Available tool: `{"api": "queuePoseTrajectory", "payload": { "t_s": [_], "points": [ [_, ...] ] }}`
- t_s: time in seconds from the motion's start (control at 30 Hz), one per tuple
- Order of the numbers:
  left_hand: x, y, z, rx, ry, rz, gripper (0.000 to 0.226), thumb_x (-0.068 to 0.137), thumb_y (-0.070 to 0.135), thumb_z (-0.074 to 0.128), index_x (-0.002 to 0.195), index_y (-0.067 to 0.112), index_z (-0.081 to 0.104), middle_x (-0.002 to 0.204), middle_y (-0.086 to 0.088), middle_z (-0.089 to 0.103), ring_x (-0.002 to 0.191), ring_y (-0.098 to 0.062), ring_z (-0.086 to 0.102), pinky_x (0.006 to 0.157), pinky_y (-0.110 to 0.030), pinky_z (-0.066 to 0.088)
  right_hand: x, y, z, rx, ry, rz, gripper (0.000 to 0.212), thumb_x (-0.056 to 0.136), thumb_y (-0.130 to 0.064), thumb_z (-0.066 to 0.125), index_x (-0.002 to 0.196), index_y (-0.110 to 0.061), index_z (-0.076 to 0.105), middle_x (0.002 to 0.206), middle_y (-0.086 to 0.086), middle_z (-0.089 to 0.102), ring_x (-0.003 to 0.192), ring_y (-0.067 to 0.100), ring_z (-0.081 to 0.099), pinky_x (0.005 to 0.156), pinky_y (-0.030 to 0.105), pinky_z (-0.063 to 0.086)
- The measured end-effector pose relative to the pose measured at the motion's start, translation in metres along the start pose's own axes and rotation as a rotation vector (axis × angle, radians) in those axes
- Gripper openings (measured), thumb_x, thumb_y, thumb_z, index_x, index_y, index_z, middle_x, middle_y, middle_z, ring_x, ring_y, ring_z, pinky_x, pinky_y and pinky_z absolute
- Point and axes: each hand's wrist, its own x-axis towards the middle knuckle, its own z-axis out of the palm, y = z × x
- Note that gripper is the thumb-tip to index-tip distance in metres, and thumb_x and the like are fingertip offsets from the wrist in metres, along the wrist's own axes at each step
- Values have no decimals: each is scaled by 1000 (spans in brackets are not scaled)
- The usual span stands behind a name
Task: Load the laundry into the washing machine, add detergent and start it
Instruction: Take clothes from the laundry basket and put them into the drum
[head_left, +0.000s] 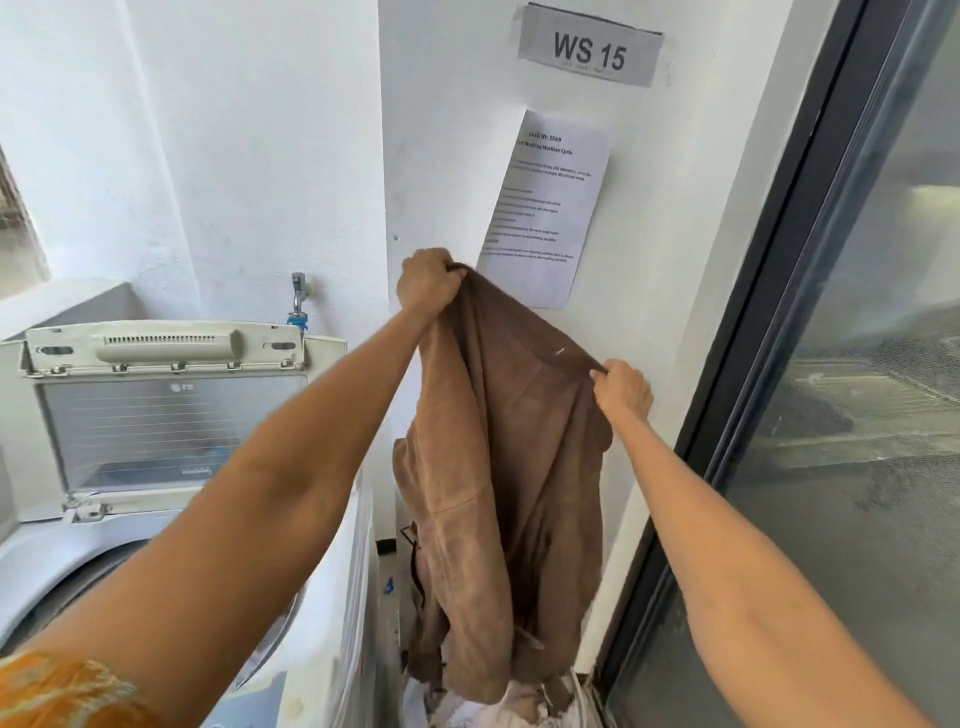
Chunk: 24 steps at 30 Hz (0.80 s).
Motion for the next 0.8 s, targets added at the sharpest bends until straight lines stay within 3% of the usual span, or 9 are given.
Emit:
{"api": "queuePoseTrajectory", "payload": {
  "t_s": [0.17, 0.33, 0.43, 0.5, 0.57, 0.73, 0.8],
  "points": [
    [-18, -56, -6, -95, -14, -194, 28, 93, 25, 53, 109, 3, 60, 116, -17, 63, 111, -32, 56, 88, -34, 44, 4, -35, -15, 114, 98, -72, 27, 97, -28, 44, 106, -9, 61, 112, 20, 64, 106, 39, 57, 86, 38, 44],
    [-28, -80, -3, -141, -26, -262, 31, 95, 25, 48, 113, 1, 55, 118, -19, 60, 112, -33, 55, 89, -35, 42, 17, -67, -32, 236, 151, -164, 21, 95, -26, 46, 101, -15, 63, 101, 16, 69, 98, 36, 62, 84, 37, 47],
    [-33, -79, -4, -89, -19, -261, 32, 96, 30, 44, 113, 4, 52, 117, -16, 60, 111, -34, 54, 89, -38, 41, 18, -70, -31, 335, 124, -182, 20, 94, -26, 45, 95, -15, 62, 88, 11, 70, 77, 32, 68, 78, 40, 54],
    [-31, -69, -7, -91, -9, -218, 30, 96, 32, 43, 107, 6, 53, 113, -14, 61, 107, -31, 56, 85, -37, 41, 12, -74, -31, 424, 93, -211, 22, 95, -21, 46, 92, -7, 62, 83, 10, 69, 62, 26, 68, 69, 44, 56],
    [-32, -51, -7, -121, -25, -144, 24, 95, 32, 44, 97, 10, 53, 105, -10, 61, 97, -26, 56, 79, -35, 39, 3, -86, -30, 473, 43, -261, 20, 93, -14, 49, 91, 0, 64, 81, 10, 67, 63, 27, 69, 63, 47, 57],
    [-37, 2, 3, -544, -33, -92, 19, 93, 26, 55, 77, 16, 53, 80, -2, 56, 81, -19, 53, 73, -33, 42, -14, -136, -30, 728, -33, -236, 13, 91, -6, 52, 89, -1, 64, 84, 8, 65, 67, 26, 68, 65, 46, 59],
    [-39, 14, -7, -688, -40, -82, 17, 93, 24, 56, 78, 16, 54, 80, -1, 57, 78, -17, 54, 70, -29, 44, -13, -152, -41, 789, -51, -218, 11, 90, -5, 53, 89, -3, 64, 88, 10, 66, 66, 25, 68, 61, 40, 60]
  ]
}}
